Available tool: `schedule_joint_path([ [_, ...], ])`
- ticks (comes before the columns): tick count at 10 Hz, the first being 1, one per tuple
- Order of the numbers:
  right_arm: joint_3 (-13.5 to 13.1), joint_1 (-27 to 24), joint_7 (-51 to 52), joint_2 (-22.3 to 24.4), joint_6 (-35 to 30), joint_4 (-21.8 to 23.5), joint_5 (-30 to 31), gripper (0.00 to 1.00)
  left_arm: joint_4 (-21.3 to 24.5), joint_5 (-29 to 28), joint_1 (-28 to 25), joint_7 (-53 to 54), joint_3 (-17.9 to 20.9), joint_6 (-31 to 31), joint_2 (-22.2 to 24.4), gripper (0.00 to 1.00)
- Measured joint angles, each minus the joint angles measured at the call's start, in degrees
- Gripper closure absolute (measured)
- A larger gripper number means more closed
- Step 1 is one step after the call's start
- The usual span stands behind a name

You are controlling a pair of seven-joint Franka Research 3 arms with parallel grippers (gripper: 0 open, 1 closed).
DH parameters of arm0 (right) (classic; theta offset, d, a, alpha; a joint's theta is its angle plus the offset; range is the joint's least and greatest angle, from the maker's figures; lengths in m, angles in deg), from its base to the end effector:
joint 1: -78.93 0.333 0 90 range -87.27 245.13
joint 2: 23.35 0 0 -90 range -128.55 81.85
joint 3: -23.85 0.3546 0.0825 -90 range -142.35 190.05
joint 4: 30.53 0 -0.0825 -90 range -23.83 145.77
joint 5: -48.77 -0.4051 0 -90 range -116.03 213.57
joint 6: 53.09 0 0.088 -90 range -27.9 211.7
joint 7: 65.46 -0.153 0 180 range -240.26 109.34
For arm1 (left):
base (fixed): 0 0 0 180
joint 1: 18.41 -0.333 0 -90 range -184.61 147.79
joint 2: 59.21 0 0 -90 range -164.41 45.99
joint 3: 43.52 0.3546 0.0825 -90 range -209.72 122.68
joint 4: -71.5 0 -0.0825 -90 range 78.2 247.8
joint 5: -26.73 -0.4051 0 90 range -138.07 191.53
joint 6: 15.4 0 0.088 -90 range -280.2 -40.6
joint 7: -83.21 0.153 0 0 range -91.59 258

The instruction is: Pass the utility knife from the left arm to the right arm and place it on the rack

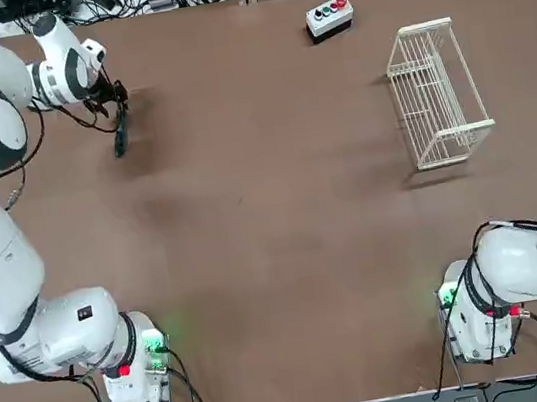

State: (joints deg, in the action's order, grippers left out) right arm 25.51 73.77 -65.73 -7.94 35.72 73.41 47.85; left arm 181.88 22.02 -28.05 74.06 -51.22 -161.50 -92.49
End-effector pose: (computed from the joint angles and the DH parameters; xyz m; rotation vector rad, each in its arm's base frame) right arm 0.4763 -0.0248 0.6370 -3.1316 0.1041 -0.0079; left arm 0.6649 0.0254 0.1608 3.1033 0.2332 0.0743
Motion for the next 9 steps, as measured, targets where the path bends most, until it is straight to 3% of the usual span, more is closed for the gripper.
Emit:
schedule_joint_path([
  [5, 0.06, 1.00, 0.00, 0.00, 0.37, 0.47, 0.00, 0.00, -0.30, -1.16, -0.18, -0.34, 0.09, 0.00, -0.59, 0.47],
  [9, 1.30, 1.90, 0.10, 0.00, 0.63, 0.49, 0.00, 0.00, -0.60, -1.71, -0.18, -0.34, 0.10, 0.00, -1.49, 0.46],
])
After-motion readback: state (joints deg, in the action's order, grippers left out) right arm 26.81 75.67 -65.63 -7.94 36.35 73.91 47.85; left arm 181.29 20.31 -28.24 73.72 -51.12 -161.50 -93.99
